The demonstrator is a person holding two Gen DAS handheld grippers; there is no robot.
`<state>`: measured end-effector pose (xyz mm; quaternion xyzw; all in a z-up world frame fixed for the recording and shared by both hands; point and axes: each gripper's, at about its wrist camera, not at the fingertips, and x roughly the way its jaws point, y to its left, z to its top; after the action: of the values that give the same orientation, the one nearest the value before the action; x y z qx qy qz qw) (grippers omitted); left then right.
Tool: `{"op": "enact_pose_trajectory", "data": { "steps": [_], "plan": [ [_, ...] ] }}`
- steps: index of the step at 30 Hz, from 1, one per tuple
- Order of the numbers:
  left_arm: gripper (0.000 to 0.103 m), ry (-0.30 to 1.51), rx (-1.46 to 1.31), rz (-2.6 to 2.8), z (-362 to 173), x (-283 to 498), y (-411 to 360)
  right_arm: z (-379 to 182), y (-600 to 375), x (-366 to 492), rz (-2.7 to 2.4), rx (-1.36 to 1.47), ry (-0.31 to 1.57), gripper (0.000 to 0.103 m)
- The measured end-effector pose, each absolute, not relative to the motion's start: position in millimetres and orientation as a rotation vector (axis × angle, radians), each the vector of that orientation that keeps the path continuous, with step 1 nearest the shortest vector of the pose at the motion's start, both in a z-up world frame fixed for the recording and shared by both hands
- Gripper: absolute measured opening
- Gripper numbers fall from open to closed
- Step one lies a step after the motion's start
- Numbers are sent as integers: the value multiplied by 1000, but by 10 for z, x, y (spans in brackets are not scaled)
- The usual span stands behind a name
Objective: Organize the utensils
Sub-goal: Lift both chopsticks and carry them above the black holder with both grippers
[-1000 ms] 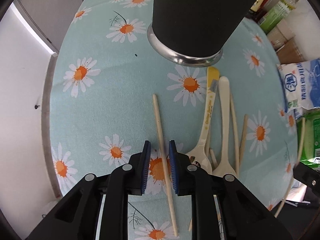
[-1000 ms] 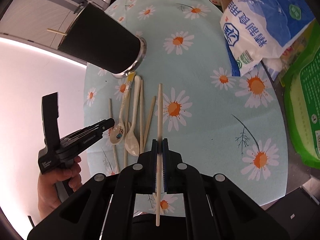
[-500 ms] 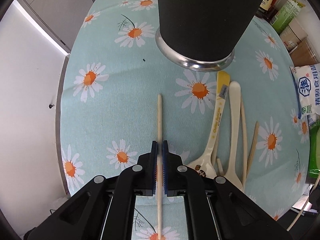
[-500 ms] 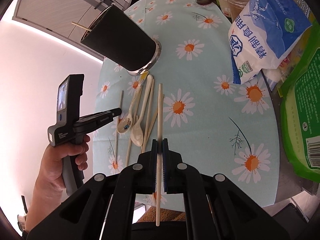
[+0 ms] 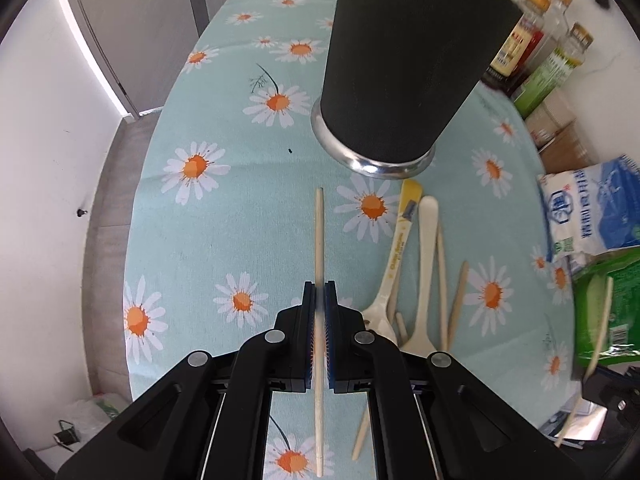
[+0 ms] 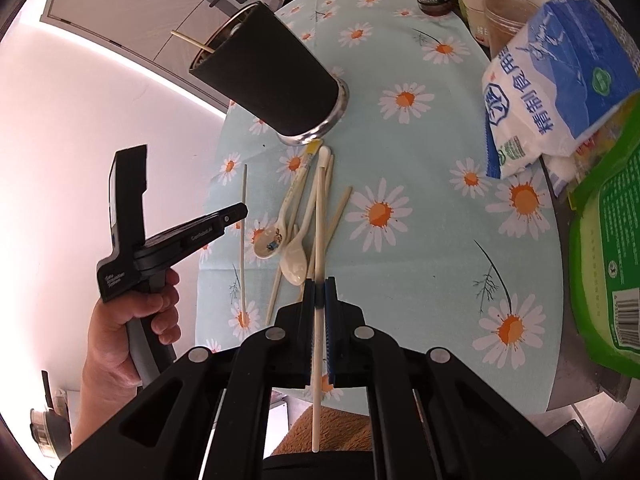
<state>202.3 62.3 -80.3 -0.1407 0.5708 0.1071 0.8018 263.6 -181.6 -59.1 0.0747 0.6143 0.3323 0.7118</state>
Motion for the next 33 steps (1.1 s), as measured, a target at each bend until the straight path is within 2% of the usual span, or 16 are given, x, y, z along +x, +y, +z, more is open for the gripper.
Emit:
{"op": "enact_pose_trajectory", "data": {
  "steps": [11, 25, 33],
  "plan": [
    [4, 989, -390, 111, -111, 1675, 868, -374, -1440, 2857, 752, 202, 1261, 6],
    [4, 785, -411, -107, 436, 1983, 1102, 136, -955, 3079, 773, 133, 957, 6],
    [4, 672, -379, -144, 721, 2156, 1169, 418, -859, 3279, 801, 176, 844, 6]
  ]
}}
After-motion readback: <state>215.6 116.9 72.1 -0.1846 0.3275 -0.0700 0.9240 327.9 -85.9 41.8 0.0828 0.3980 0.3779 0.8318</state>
